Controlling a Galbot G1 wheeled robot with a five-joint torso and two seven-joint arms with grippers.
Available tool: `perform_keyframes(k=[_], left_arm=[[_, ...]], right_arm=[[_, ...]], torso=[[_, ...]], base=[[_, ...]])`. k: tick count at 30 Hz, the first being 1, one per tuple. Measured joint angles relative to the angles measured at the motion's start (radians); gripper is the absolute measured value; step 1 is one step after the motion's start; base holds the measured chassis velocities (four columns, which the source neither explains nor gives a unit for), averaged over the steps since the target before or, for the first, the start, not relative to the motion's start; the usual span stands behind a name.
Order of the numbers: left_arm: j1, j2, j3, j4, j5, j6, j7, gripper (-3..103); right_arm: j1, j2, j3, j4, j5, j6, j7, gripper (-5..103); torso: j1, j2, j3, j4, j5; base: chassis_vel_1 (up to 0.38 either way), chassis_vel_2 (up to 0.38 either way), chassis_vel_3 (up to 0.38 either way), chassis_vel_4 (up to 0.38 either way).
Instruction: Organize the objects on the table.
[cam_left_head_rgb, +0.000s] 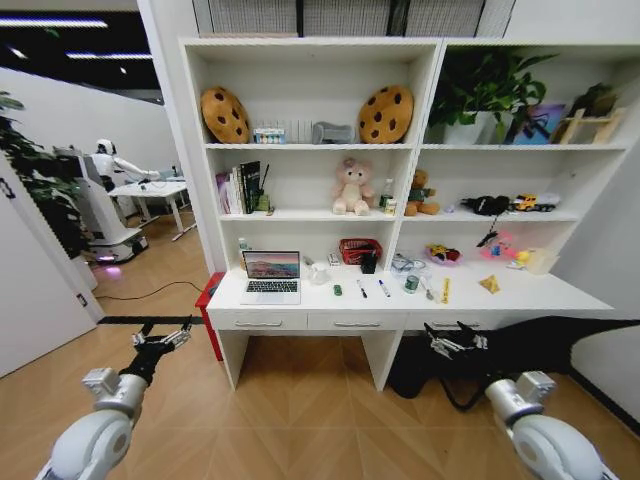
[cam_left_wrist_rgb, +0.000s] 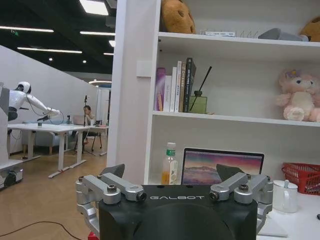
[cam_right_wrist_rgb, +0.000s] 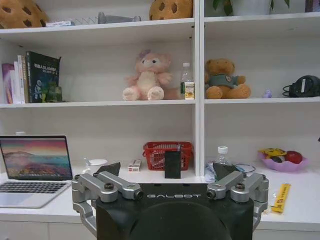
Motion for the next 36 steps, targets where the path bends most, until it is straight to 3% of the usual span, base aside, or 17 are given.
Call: perform_keyframes(k=[3, 13, 36], left_arm=[[0.001, -0.008, 0.000, -0.007, 0.003, 0.000, -0.003, 100], [0.023, -0.024, 0.003, -0.018, 0.023, 0.001, -0.010, 100], [0.025, -0.043, 0.007, -0.012, 0.025, 0.003, -0.016, 100]], right_arm=[[0.002, -0.001, -0.005, -0.009, -0.031, 0.006, 0.012, 100], [-0.021, 0.014, -0.004, -0.005, -0.013, 0.048, -0.042, 100], [-0.022, 0.034, -0.026, -0.025, -0.018, 0.072, -0.078, 100]], torso=[[0.000, 0.000, 0.000, -0.0001, 0.0002], [0.000, 0.000, 0.000, -0.0001, 0.0001], [0.000, 0.000, 0.000, 0.0000, 0.0001]], base=[[0.000, 0.000, 0.000, 0.000], [0.000, 0.000, 0.000, 0.000], [-0.007, 0.011, 0.007, -0.003]])
